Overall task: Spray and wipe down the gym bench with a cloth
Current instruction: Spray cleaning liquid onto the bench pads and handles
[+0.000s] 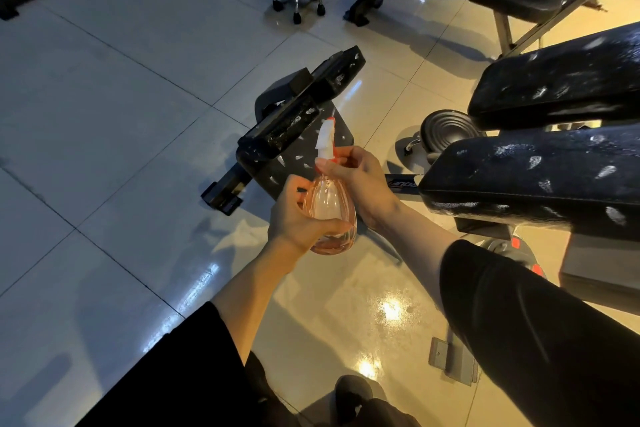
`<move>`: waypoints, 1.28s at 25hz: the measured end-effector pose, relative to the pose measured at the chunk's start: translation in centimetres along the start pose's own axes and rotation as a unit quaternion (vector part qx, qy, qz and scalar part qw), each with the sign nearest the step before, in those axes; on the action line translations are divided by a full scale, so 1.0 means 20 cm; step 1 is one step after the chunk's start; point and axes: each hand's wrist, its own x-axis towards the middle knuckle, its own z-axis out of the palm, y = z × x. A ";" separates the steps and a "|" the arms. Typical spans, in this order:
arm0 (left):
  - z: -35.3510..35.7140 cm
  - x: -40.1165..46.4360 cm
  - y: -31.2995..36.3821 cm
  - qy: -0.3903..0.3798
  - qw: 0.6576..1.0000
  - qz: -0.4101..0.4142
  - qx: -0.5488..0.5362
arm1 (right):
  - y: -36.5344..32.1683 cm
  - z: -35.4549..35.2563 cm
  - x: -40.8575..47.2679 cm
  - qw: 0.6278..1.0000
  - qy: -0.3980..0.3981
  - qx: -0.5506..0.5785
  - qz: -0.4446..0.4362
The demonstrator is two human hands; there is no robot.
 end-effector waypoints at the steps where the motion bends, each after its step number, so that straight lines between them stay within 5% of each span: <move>1: 0.00 0.00 -0.01 0.000 1.000 -0.004 0.000 | 0.00 0.00 0.01 1.000 -0.001 -0.014 -0.006; 12: 0.03 -0.24 -0.35 0.028 0.995 -0.094 -0.031 | 0.32 0.12 -0.12 0.991 -0.084 -0.036 0.101; 32: 0.18 -0.64 -0.58 0.074 0.990 -0.117 -0.033 | 0.49 0.07 -0.40 0.962 -0.203 -0.129 0.132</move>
